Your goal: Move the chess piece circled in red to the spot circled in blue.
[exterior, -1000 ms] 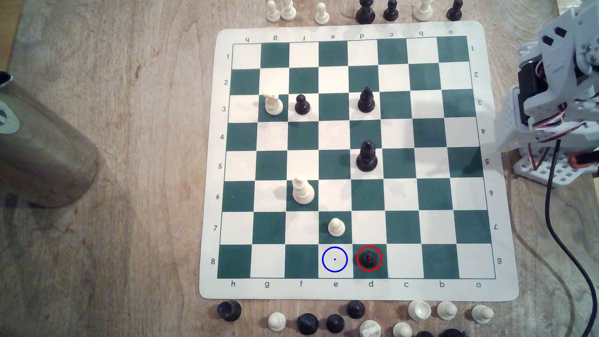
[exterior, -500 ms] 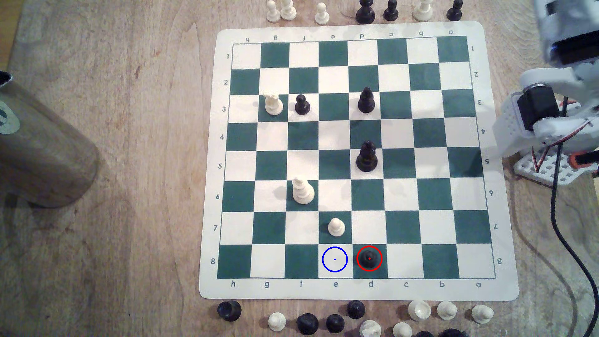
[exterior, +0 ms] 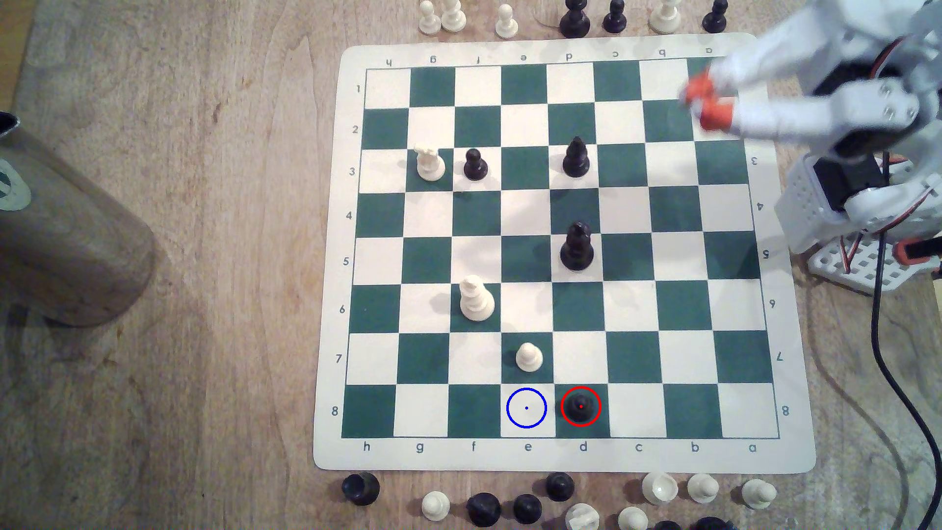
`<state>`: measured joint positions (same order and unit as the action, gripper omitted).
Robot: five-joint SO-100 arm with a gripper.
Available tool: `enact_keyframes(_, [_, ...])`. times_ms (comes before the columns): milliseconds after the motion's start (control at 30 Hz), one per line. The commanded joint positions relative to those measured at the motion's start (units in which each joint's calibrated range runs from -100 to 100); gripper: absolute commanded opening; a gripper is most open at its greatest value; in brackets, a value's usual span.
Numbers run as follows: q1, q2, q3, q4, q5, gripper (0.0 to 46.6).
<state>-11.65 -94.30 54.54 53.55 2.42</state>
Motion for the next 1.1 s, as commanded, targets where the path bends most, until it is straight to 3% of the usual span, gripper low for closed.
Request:
enact_keyframes(0, [-4.81,3.98,-3.23,3.46,-1.66,6.9])
enact_keyframes(133, [-7.16,10.43,-6.67,7.88,-1.71,13.8])
enact_keyframes(267, [-10.37,15.78,-7.13,8.53,-1.22,17.2])
enact_keyframes(700, [-14.59,37.77,-13.02,5.09,-4.54,18.4])
enact_keyframes(1067, [-14.90,53.39,-16.46,3.54,-4.88,16.8])
